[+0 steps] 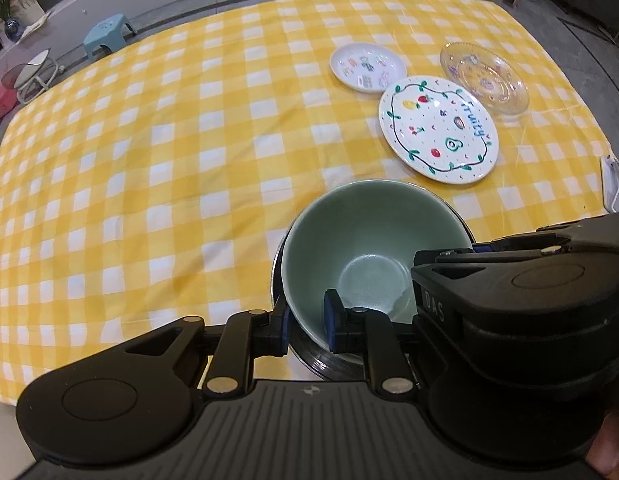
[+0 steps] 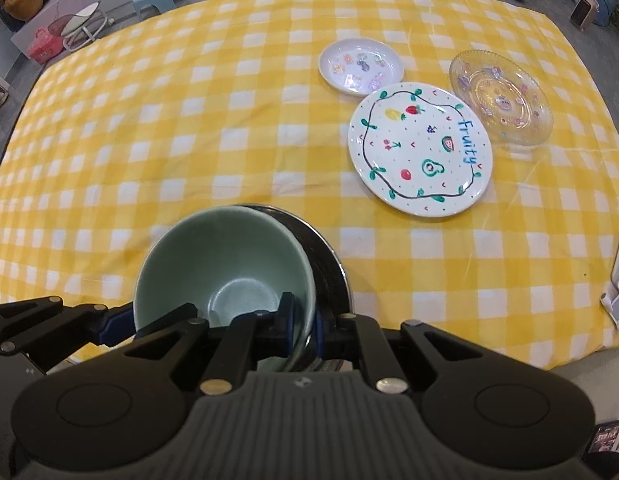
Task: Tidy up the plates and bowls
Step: 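Lift the green bowl with both tools and carry it over the steel bowl, then lower the green bowl into the steel bowl and open both tools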
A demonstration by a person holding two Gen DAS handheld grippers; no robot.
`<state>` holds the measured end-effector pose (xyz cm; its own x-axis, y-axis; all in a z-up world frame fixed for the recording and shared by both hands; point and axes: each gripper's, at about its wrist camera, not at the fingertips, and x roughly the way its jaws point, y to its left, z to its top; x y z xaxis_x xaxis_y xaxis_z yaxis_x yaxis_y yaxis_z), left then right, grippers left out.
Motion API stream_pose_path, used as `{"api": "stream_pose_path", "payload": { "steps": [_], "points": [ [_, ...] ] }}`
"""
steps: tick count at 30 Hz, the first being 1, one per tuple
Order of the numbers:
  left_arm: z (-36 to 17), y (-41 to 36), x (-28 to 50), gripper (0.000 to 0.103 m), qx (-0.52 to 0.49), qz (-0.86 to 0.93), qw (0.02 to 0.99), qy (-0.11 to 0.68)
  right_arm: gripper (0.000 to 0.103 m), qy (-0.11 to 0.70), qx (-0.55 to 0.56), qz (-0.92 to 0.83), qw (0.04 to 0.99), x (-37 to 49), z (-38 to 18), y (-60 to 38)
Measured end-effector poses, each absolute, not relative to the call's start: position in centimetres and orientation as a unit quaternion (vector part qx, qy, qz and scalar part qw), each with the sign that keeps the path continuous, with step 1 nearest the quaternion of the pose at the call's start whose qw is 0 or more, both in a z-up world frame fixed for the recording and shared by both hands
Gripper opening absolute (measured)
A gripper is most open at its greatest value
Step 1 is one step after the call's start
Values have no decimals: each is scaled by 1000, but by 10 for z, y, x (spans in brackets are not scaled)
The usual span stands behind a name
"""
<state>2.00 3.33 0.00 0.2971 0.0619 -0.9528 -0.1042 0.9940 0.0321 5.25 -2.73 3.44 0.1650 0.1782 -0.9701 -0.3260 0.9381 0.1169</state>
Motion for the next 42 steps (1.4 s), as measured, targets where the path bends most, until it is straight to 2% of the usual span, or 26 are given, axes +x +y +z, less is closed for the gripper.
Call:
{"api": "stream_pose_path", "payload": {
  "steps": [6, 19, 33, 42],
  "points": [
    [-6, 31, 23, 19, -16, 49, 797, 602, 8, 630, -66, 166, 756, 53, 29, -28],
    [-3, 32, 26, 18, -12, 50, 793, 607, 15, 627, -72, 171, 757, 54, 34, -27],
    [9, 33, 27, 18, 10, 56, 799, 599, 16, 611, -75, 173, 769, 54, 49, -27],
    [32, 30, 40, 19, 23, 46, 810, 584, 23, 590, -73, 181, 784, 65, 75, -30]
  ]
}}
